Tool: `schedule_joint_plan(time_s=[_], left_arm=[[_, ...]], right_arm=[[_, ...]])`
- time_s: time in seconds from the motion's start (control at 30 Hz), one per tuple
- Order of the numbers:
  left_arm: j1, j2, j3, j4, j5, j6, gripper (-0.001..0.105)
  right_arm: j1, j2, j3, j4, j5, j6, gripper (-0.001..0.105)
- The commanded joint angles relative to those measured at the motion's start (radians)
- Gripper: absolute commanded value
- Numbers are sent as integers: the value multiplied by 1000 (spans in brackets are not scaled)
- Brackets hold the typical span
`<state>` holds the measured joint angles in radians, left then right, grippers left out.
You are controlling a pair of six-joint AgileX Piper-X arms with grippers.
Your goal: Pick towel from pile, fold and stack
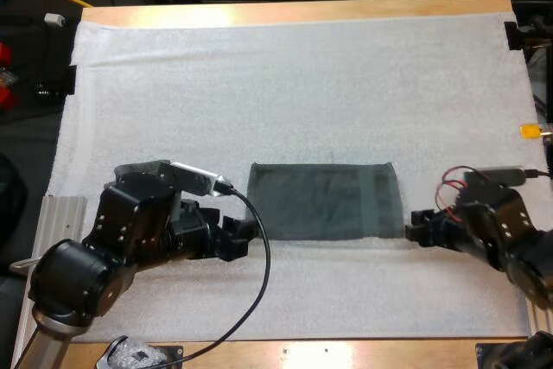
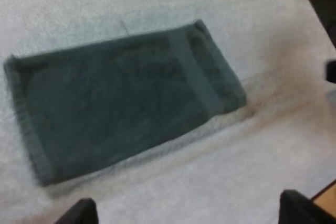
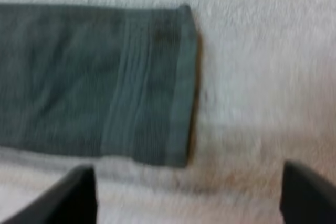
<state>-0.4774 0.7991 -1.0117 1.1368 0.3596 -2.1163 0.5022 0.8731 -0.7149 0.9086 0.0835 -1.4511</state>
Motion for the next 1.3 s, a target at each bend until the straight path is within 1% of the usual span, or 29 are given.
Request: schedule_joint_plan(time_s=[0.0,0.07,0.17,0.3,0.43,0.5,0.53,0.6,0.7,0.77,0.9,1.07,1.2,1.27], left_arm=[[0,-1,-7,-28,16,-26,66],[0,-1,-7,-54,21,-55,66],[0,-1,-7,-82,20,-83,66],[0,-1,-7,-93,22,-85,66],[0,-1,-7,-93,34,-107,66],[0,-1,-7,-95,36,-111,66],[0,-1,-7,-95,36,-111,66],[0,-1,-7,-95,36,-111,66],[0,-1,-7,-95,36,-123,66],[0,-1,-7,-95,36,-128,66],[0,-1,-7,-95,37,-127,66],[0,-1,-7,-95,39,-127,66],[0,-1,-7,-95,39,-127,66],[0,-1,-7,-95,39,-127,66]], right_arm=[[-24,20,-7,-14,2,-12,69],[-67,53,-7,-27,-24,-18,69],[-166,109,-7,-50,-116,-56,69],[-311,183,-7,-74,-260,-110,69],[-435,255,-7,-97,-358,-160,69],[-506,307,-7,-121,-432,-170,69],[-522,320,-7,-127,-458,-172,69],[-572,373,-7,-164,-544,-176,69],[-604,440,-7,-222,-628,-176,69],[-605,475,-7,-259,-653,-176,69],[-605,562,-7,-315,-763,-176,69],[-605,638,-7,-320,-771,-176,69],[-599,688,-7,-320,-827,-176,69],[-589,700,-7,-320,-830,-169,69]])
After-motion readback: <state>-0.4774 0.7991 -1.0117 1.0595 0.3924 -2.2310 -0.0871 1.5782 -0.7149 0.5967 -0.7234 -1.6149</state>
